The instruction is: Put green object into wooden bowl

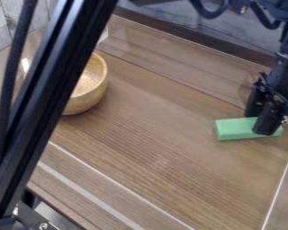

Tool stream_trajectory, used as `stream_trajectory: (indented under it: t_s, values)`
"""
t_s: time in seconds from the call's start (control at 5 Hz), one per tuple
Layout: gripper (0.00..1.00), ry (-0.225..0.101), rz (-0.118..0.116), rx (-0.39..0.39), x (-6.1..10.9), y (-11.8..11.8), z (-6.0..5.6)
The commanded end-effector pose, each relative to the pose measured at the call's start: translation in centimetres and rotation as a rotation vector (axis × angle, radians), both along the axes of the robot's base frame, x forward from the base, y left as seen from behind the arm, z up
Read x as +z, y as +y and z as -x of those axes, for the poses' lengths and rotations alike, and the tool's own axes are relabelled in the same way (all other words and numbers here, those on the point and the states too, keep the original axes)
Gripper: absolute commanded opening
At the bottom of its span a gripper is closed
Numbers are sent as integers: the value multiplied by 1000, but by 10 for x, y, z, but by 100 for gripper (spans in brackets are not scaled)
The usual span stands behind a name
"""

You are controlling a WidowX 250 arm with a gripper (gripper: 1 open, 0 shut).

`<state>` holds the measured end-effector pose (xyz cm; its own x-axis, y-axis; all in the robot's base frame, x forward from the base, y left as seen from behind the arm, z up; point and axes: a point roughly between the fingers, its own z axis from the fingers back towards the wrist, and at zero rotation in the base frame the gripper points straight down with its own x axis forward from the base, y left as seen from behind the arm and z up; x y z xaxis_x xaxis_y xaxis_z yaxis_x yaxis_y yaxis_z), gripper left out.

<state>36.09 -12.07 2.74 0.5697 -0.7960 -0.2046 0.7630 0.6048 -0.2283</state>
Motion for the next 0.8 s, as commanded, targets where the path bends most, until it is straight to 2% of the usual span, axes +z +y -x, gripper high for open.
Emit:
stream_trajectory:
  t_s: [0.0,0.2,0.4,0.6]
  values:
    - [0,-156,10,45,68,-11,-15]
    - [0,-220,-1,60,101,-8,-13]
    - [0,-282,-12,123,137,6,-10]
    - [0,-287,8,153,141,-6,-11]
